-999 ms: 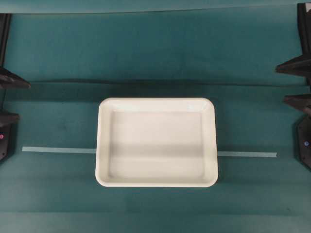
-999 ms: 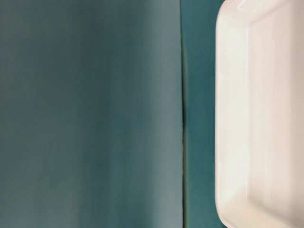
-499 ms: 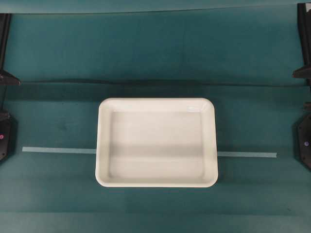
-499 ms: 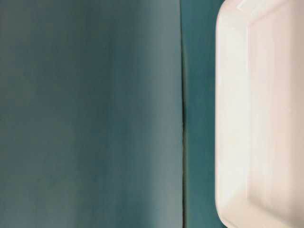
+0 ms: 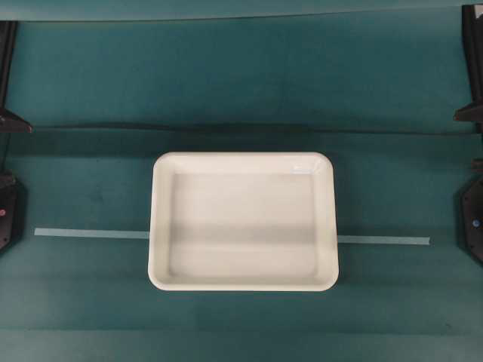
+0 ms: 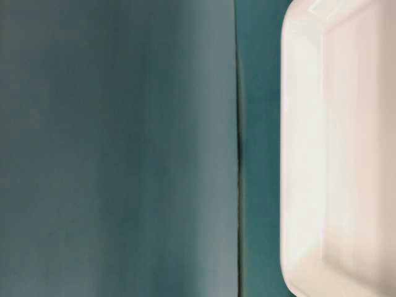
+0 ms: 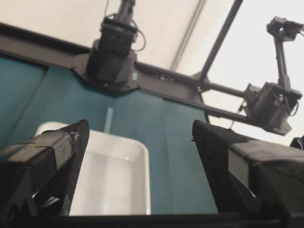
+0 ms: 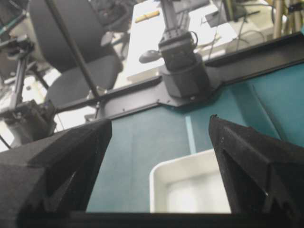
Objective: Lift the white case with both hands.
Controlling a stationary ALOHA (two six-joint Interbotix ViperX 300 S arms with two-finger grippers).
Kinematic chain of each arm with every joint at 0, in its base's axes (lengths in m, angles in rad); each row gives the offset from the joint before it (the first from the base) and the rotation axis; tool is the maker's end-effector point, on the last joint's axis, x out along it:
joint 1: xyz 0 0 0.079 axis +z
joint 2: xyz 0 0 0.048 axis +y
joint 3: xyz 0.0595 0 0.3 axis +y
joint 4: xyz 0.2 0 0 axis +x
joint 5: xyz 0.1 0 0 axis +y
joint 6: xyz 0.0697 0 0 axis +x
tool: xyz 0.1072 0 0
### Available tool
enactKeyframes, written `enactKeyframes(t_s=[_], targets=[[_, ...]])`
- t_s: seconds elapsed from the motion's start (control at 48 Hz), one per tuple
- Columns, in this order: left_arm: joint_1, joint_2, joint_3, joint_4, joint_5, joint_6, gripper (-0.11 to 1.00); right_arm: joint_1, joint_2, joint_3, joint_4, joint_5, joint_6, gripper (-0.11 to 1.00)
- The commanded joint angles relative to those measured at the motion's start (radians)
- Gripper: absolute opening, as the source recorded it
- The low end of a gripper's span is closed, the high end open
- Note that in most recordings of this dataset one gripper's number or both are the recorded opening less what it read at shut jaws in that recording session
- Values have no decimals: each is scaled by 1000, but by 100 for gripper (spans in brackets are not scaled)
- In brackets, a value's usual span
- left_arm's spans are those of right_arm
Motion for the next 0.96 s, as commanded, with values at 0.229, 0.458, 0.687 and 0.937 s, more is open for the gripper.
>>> enactKeyframes(t_s=[0.229, 0.458, 0.687, 0.937], targets=[[-2, 28, -14, 3, -2, 2, 94, 0, 14, 2, -2, -6, 0, 88], [-2, 28, -9, 3, 0, 2, 94, 0, 14, 2, -2, -6, 0, 88], [-2, 28, 0, 3, 0, 3, 94, 0, 14, 8, -2, -2, 2, 88], [0, 28, 15, 3, 0, 2, 94, 0, 12, 31, -2, -6, 3, 88]])
